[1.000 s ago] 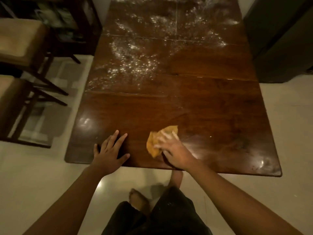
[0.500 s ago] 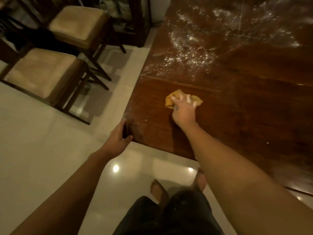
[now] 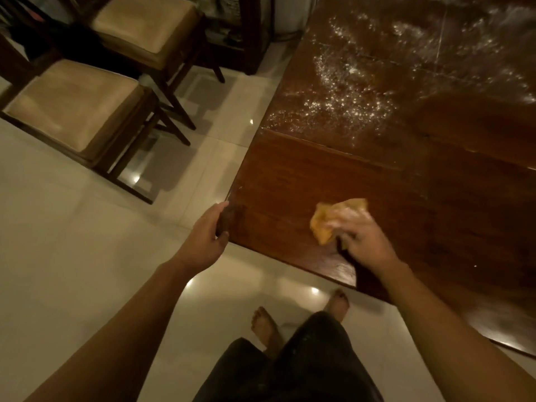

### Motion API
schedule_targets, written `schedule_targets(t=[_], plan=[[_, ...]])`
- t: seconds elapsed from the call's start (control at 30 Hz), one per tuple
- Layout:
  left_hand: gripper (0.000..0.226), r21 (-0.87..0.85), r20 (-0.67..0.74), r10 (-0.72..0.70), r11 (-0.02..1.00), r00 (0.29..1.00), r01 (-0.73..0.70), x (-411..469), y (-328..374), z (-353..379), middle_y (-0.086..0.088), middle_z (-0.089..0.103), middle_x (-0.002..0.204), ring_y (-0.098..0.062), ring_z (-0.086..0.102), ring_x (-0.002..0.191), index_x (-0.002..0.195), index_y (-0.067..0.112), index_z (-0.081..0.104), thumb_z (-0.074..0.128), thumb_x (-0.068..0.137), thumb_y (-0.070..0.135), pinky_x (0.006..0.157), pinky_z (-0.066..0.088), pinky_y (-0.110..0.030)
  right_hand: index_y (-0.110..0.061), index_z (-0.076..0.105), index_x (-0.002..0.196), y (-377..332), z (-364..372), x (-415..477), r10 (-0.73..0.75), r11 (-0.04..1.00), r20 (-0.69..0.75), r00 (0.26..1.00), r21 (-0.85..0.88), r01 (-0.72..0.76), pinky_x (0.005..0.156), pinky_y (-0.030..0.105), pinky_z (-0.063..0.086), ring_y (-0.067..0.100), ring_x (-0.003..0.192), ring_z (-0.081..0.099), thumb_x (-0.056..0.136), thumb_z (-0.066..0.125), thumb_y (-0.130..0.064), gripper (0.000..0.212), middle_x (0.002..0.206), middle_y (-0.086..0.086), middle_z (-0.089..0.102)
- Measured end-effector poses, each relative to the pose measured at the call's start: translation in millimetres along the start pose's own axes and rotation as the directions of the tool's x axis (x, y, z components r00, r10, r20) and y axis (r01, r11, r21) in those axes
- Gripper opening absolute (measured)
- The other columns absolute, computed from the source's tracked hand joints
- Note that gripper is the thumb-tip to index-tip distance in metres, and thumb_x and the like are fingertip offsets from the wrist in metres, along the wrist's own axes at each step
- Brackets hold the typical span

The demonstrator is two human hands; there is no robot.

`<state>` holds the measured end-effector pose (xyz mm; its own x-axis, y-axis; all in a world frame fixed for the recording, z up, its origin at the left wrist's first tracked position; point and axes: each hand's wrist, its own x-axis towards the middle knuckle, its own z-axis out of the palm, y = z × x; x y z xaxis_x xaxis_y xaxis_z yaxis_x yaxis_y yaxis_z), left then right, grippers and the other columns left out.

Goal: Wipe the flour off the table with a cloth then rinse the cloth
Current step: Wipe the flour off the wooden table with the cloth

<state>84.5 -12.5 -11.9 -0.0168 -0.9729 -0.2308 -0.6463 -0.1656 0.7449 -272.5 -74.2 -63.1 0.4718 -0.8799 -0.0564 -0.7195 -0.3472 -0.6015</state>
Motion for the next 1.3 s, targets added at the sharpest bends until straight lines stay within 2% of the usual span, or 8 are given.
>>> schedule_targets(t=[0.17, 0.4, 0.53, 0.73, 0.83, 0.93, 1.07, 1.3], plan=[[0.068, 0.338, 0.101, -0.081, 0.94, 0.992, 0.043, 22, 4, 31, -0.016, 0.015, 0.155, -0.034, 0.018, 0.142, 0.148, 0.027, 0.023, 0.056, 0.089, 0.032, 0.115, 0.023, -0.053, -0.031, 0.059, 0.135, -5, 1, 55, 0.521, 0.827, -0.344, 0.781, -0.023, -0.562, 0.12, 0.059, 0.009, 0.028, 0.15, 0.026, 0.097, 0.05, -0.013, 0.043, 0.156, 0.002, 0.042], [0.072, 0.499, 0.245, -0.105, 0.866, 0.964, -0.032, 67, 49, 66, -0.014, -0.013, 0.159, -0.034, -0.007, 0.146, 0.151, 0.037, 0.001, 0.046, 0.095, 0.045, 0.113, -0.004, -0.061, -0.038, 0.06, 0.132, -13, 10, 20, -0.124, 0.984, 0.211, 0.97, -0.101, 0.148, 0.122, 0.044, 0.006, 0.016, 0.151, 0.022, 0.096, 0.05, -0.018, 0.042, 0.156, -0.012, 0.04], [0.073, 0.52, 0.338, -0.111, 0.85, 0.935, -0.087, 101, 74, 82, -0.01, -0.024, 0.157, -0.031, -0.016, 0.145, 0.15, 0.039, -0.007, 0.041, 0.096, 0.049, 0.111, -0.01, -0.062, -0.046, 0.052, 0.134, 63, -44, -48, 0.246, 0.961, -0.021, 0.969, -0.129, -0.247, 0.121, 0.049, 0.012, 0.02, 0.149, 0.029, 0.095, 0.041, -0.034, 0.042, 0.155, -0.004, 0.043], [0.09, 0.55, 0.345, -0.234, 0.835, 0.909, 0.006, 167, 98, 89, 0.004, -0.038, 0.151, -0.028, -0.027, 0.142, 0.136, 0.059, -0.022, 0.034, 0.072, 0.088, 0.104, -0.01, -0.073, -0.023, 0.051, 0.144, 126, -102, -42, 0.788, 0.537, -0.399, 0.468, 0.076, -0.84, 0.116, 0.065, 0.015, 0.037, 0.149, 0.023, 0.09, 0.036, -0.025, 0.056, 0.158, 0.013, 0.036], [0.105, 0.549, 0.329, -0.316, 0.831, 0.89, 0.092, 190, 110, 89, 0.007, -0.041, 0.149, -0.03, -0.028, 0.141, 0.13, 0.065, -0.026, 0.041, 0.055, 0.096, 0.102, -0.007, -0.076, -0.021, 0.055, 0.141, 112, -88, -2, 0.643, 0.707, -0.306, 0.702, -0.114, -0.698, 0.112, 0.067, 0.02, 0.046, 0.144, 0.029, 0.083, 0.04, -0.022, 0.06, 0.152, 0.018, 0.044], [0.112, 0.563, 0.347, -0.366, 0.818, 0.864, 0.12, 197, 118, 89, 0.007, -0.047, 0.145, -0.034, -0.027, 0.141, 0.125, 0.068, -0.031, 0.048, 0.051, 0.095, 0.101, -0.004, -0.077, -0.032, 0.053, 0.14, 102, -73, 9, 0.161, 0.957, 0.061, 0.985, -0.253, -0.141, 0.116, 0.062, 0.015, 0.038, 0.149, 0.025, 0.09, 0.044, -0.018, 0.053, 0.157, 0.004, 0.04], [0.114, 0.551, 0.327, -0.376, 0.821, 0.867, 0.149, 198, 119, 89, 0.007, -0.044, 0.147, -0.032, -0.028, 0.141, 0.123, 0.07, -0.03, 0.05, 0.047, 0.095, 0.1, -0.006, -0.078, -0.051, 0.045, 0.141, 139, -113, 22, -0.017, 0.963, 0.204, 0.979, -0.259, 0.071, 0.121, 0.055, 0.001, 0.014, 0.152, 0.015, 0.097, 0.056, -0.018, 0.056, 0.16, -0.018, 0.024], [0.116, 0.529, 0.315, -0.412, 0.824, 0.855, 0.202, 201, 127, 88, 0.009, -0.043, 0.147, -0.032, -0.029, 0.14, 0.124, 0.072, -0.025, 0.061, 0.048, 0.088, 0.1, -0.012, -0.076, -0.031, 0.06, 0.132, 169, -147, 106, 0.644, 0.739, -0.355, 0.678, 0.058, -0.671, 0.12, 0.061, 0.0, 0.031, 0.152, 0.019, 0.093, 0.049, -0.003, 0.049, 0.158, 0.0, 0.038]])
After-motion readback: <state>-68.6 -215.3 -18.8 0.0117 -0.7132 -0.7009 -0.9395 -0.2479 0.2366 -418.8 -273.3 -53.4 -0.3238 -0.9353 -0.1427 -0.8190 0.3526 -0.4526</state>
